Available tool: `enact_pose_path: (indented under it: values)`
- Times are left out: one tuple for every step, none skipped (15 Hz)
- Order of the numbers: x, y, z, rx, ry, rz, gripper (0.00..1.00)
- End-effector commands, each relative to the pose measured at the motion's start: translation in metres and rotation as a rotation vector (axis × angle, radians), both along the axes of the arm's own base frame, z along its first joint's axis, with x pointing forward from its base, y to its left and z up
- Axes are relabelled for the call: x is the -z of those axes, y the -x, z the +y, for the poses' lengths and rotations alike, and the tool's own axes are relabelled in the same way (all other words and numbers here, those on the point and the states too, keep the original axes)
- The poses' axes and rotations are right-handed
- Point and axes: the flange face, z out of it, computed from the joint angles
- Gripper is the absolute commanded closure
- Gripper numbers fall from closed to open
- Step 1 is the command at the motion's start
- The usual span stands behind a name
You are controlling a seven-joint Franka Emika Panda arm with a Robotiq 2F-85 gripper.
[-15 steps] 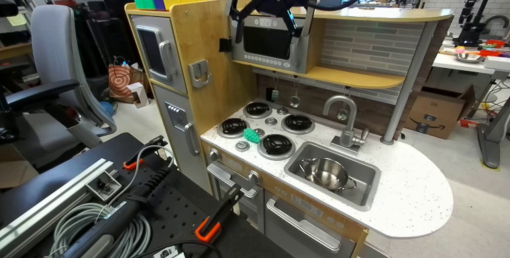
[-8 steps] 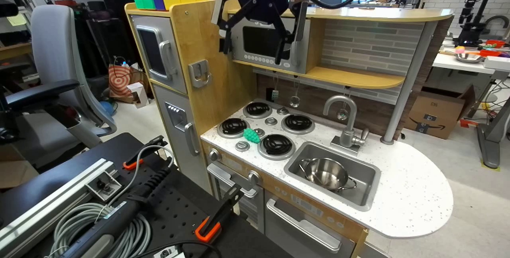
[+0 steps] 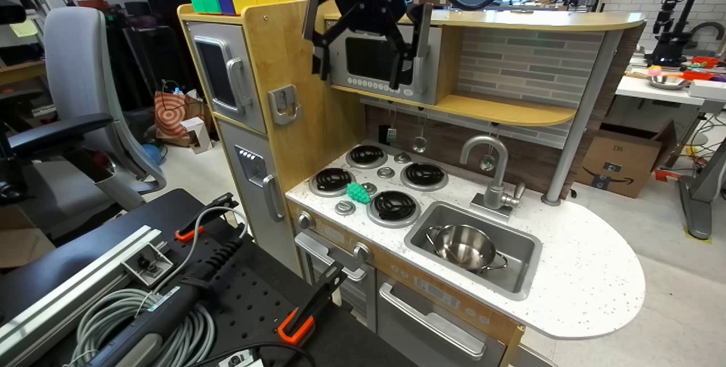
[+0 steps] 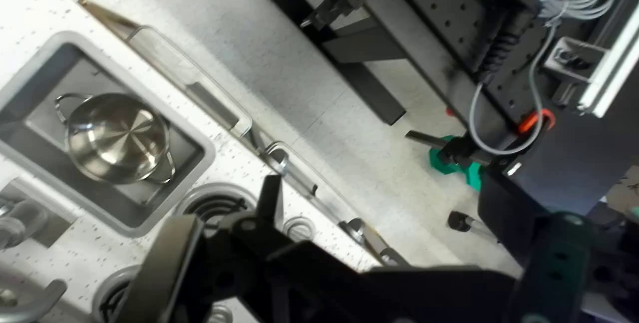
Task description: Pick the green object on the stove and put it in the pot in the sink
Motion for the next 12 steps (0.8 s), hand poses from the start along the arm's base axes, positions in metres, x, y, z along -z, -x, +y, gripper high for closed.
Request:
enact_pose_path:
  values:
    - [0.012, -0.015, 0.013, -0.051, 0.015, -0.197, 0.0]
    - [0.018, -0.021, 0.019, -0.074, 0.028, -0.25, 0.0]
    - [0.029, -0.022, 0.026, -0.105, 0.039, -0.29, 0.0]
    - [0.046, -0.024, 0.034, -0.131, 0.037, -0.303, 0.0]
    - [0.059, -0.026, 0.042, -0.144, 0.032, -0.318, 0.0]
    - [0.077, -0.03, 0.051, -0.149, 0.032, -0.322, 0.0]
    - [0.092, -0.034, 0.058, -0.152, 0.033, -0.32, 0.0]
    - [0.11, -0.041, 0.064, -0.145, 0.035, -0.299, 0.0]
    - [0.126, -0.048, 0.069, -0.132, 0.037, -0.274, 0.0]
    - [0.143, -0.055, 0.074, -0.117, 0.045, -0.247, 0.0]
    - [0.157, -0.061, 0.079, -0.112, 0.06, -0.235, 0.0]
    - [0.169, -0.068, 0.084, -0.11, 0.079, -0.224, 0.0]
